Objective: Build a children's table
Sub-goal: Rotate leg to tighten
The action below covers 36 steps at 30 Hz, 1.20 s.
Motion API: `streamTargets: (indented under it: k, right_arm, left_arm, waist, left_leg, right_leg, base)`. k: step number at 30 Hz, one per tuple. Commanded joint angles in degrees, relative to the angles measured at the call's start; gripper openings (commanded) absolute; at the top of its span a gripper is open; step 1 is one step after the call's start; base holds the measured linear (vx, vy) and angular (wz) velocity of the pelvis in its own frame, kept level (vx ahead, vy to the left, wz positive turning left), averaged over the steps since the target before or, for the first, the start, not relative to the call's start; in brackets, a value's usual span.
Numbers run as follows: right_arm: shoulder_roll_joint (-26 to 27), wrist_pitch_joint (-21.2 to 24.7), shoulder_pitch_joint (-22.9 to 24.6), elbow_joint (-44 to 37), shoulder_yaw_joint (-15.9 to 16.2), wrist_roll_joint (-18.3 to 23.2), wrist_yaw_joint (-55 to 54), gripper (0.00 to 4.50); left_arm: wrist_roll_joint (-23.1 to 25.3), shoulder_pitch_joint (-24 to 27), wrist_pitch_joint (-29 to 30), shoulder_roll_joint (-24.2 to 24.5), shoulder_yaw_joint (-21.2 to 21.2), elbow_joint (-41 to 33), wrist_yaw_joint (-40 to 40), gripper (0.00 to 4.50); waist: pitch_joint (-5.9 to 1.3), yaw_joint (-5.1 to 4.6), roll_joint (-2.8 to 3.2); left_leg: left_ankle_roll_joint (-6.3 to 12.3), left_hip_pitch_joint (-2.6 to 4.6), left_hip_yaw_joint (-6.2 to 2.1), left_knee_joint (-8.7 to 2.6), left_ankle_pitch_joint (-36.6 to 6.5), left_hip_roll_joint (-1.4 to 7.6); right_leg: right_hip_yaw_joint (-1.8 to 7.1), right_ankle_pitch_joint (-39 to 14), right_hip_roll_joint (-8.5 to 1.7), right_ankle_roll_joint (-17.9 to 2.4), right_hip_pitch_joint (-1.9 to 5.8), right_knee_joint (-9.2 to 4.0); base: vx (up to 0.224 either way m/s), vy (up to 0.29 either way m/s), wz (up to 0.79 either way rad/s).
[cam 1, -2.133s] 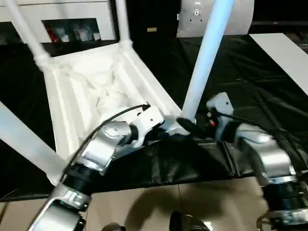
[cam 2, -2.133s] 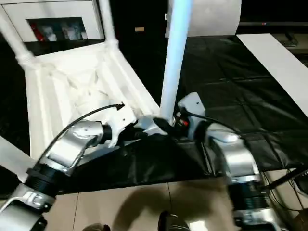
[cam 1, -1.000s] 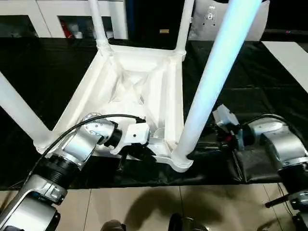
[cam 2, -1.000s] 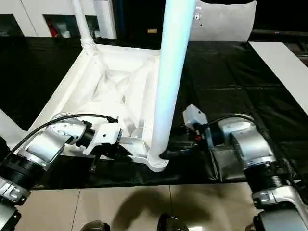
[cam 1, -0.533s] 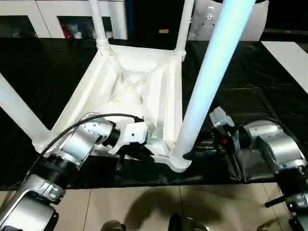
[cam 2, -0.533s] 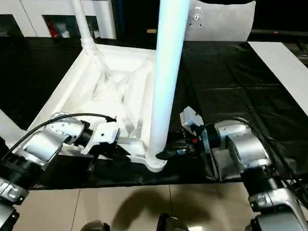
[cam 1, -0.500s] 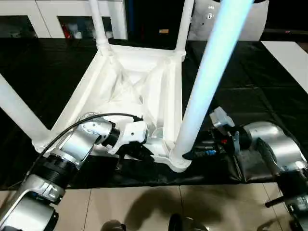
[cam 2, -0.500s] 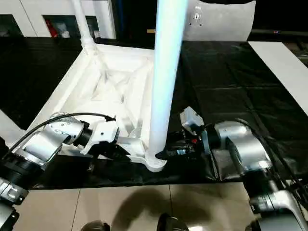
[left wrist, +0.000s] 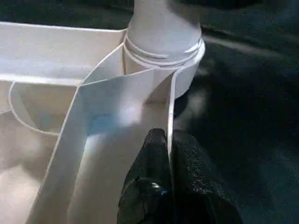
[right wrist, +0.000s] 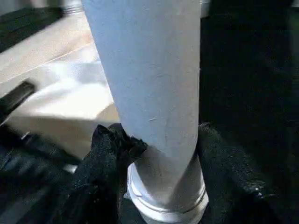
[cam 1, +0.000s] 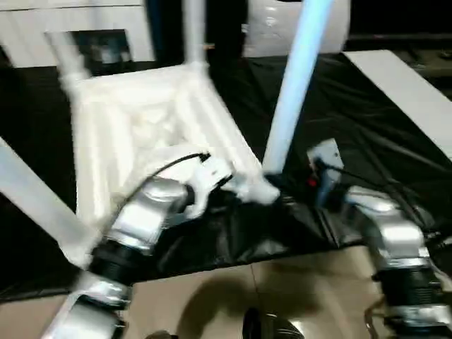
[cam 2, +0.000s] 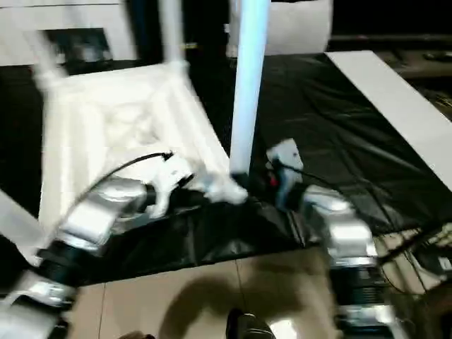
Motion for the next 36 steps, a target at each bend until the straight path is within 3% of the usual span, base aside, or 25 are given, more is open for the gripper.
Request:
streamTargets:
  k: [1,2,3,4,7,8,12,15,17,18,22,24,28,29,33,36]
  right_arm:
    - [4.43,0.70,-1.29,-1.87,3.86,-0.08,-3.37,1.89]
    - [6.15,0.37,-1.54,-1.65,3.07,-0.58,-6.44,1.88]
    - [7.12,0.17,-1.65,-1.54,2.62,-0.83,-8.13,1.88]
    - [8.20,-0.22,-1.77,-1.43,2.09,-1.36,-10.34,1.88]
    - [9.43,-2.54,-1.35,-1.95,0.74,-0.16,-11.02,1.88]
    - [9.40,-2.94,-1.15,-2.28,0.56,0.38,-10.42,2.44]
    - [5.49,-4.47,0.07,-3.24,0.02,0.84,-6.45,2.78]
    - [0.63,-6.01,0.40,-2.64,-0.63,1.80,-0.27,3.06]
    - [-0.86,-6.46,0.25,-2.15,-0.92,2.22,1.85,3.09]
    - [-2.18,-6.90,0.13,-1.75,-0.89,2.37,3.76,3.37]
    - [-8.76,-9.51,-0.22,0.08,0.35,2.79,14.05,3.56]
    - [-14.15,-11.99,-0.94,1.84,2.64,2.36,22.46,3.83]
    - [-16.78,-11.72,-1.39,2.00,4.24,3.48,28.62,4.13]
    - [-18.15,-11.40,-1.74,1.79,5.49,3.89,32.15,4.34]
    - [-21.06,-10.43,-2.77,1.85,9.14,4.52,40.18,4.34]
    - [-21.83,-10.32,-3.66,2.97,10.95,4.49,43.91,4.34]
  left_arm:
    - [-2.72,-1.44,-1.33,-5.71,-0.67,-0.51,3.82,0.00]
    - [-1.83,-2.02,-1.75,-6.61,-0.67,0.35,5.91,0.00]
    - [-1.29,-2.30,-2.00,-7.07,-0.71,0.80,7.05,0.00]
    - [-0.66,-2.48,-2.07,-7.49,-0.84,0.96,8.12,0.00]
    - [0.27,-1.93,-1.81,-7.02,-1.44,-0.09,8.09,0.00]
    - [0.42,-1.74,-1.76,-6.69,-1.61,-0.40,7.84,0.00]
    - [-0.12,-0.68,-3.35,-3.62,-2.30,-1.33,4.62,0.00]
    - [-0.64,-0.01,-5.21,-0.69,-2.83,-1.61,0.75,0.00]
    - [-0.76,0.15,-6.25,0.41,-3.31,-1.56,-1.00,0.00]
    - [-0.91,0.26,-6.97,1.31,-3.70,-1.55,-2.44,0.00]
    - [-1.41,0.08,-10.22,5.25,-5.06,-0.55,-8.72,0.00]
    - [-1.70,-0.42,-14.20,8.78,-6.57,0.67,-14.47,0.00]
    - [-1.96,-0.72,-16.80,11.15,-7.69,1.32,-19.08,0.00]
    - [-2.33,-0.72,-19.05,12.79,-8.46,1.31,-22.44,0.00]
    - [-3.39,-0.85,-22.37,16.00,-10.20,1.07,-29.23,0.00]
    - [-3.52,-1.31,-23.80,17.00,-11.15,1.54,-31.72,0.00]
  waist:
    - [-3.82,0.07,-0.42]
    - [-3.59,-0.46,-0.46]
    - [-3.79,-0.56,-0.38]
    - [-4.07,-0.51,-0.36]
    - [-4.28,-0.24,-0.50]
    - [-4.38,0.11,-0.52]
    - [-4.68,0.73,-0.68]
    - [-5.02,1.62,-1.24]
    - [-4.86,2.20,-1.05]
    - [-4.76,2.51,-0.84]
    - [-4.63,3.35,-0.84]
    - [-4.47,3.46,-0.77]
    - [-4.32,3.87,-0.87]
    - [-4.40,4.09,-0.95]
    - [-4.50,4.63,-0.89]
    - [-4.68,5.07,-1.30]
  left_leg:
    - [5.39,-0.18,0.24,-3.54,-13.24,0.00]
    - [5.50,0.06,0.16,-3.71,-14.50,0.08]
    - [5.31,0.16,0.12,-3.68,-14.54,0.03]
    - [5.53,-0.14,0.00,-3.82,-13.32,0.06]
    - [6.47,-0.51,0.13,-4.03,-10.19,0.23]
    - [7.03,-0.53,0.25,-4.04,-8.70,0.31]
    - [8.92,-0.65,0.45,-3.87,-5.13,0.49]
    - [10.66,-1.19,0.77,-3.41,-2.35,-0.06]
    - [11.08,-1.15,0.99,-3.34,-1.14,-0.14]
    - [11.03,-1.08,0.94,-3.35,-1.40,-0.08]
    - [10.42,-0.66,1.02,-3.45,-2.48,0.10]
    - [9.85,-0.40,0.96,-3.50,-4.27,0.30]
    - [9.19,-0.20,0.91,-3.67,-5.87,0.49]
    - [8.85,-0.05,0.90,-3.73,-5.81,0.67]
    - [8.93,0.14,0.90,-3.77,-5.17,0.92]
    - [9.02,-0.06,0.98,-3.70,-3.44,1.04]
  right_leg:
    - [0.66,-35.47,-2.50,2.16,4.28,-5.69]
    - [0.63,-35.16,-2.55,1.55,4.09,-5.77]
    - [0.66,-35.01,-2.70,1.29,4.19,-5.64]
    - [1.09,-33.37,-3.03,0.71,4.59,-5.17]
    - [2.18,-29.03,-3.24,-2.05,4.56,-3.96]
    - [2.65,-26.87,-3.28,-3.24,4.49,-3.45]
    - [3.45,-21.78,-3.32,-6.11,4.59,-2.15]
    - [4.00,-20.09,-3.11,-6.54,4.78,-1.33]
    - [4.25,-20.21,-3.05,-6.60,4.49,-1.16]
    - [4.15,-21.50,-2.99,-6.10,4.49,-1.37]
    - [4.08,-23.72,-2.70,-5.44,4.23,-1.60]
    - [4.06,-25.39,-2.66,-5.32,4.05,-1.81]
    - [4.27,-26.79,-2.70,-5.41,3.92,-1.84]
    - [4.38,-26.28,-2.76,-5.86,3.84,-1.71]
    - [4.73,-24.22,-2.85,-7.27,3.82,-1.27]
    - [4.93,-21.75,-2.92,-8.69,3.98,-0.62]
  base:
    - [0.000,0.000,0.00]
    - [0.000,0.000,0.00]
    - [0.000,0.000,0.00]
    - [0.000,0.000,0.00]
    - [0.000,0.000,0.00]
    - [0.000,0.000,0.00]
    - [0.000,0.000,0.00]
    - [0.000,0.000,0.00]
    - [0.000,0.000,0.00]
    - [0.000,0.000,0.00]
    - [0.000,0.000,0.00]
    - [0.000,0.000,0.00]
    - [0.000,0.000,0.00]
    - [0.000,0.000,0.00]
    - [0.000,0.000,0.00]
    - [0.000,0.000,0.00]
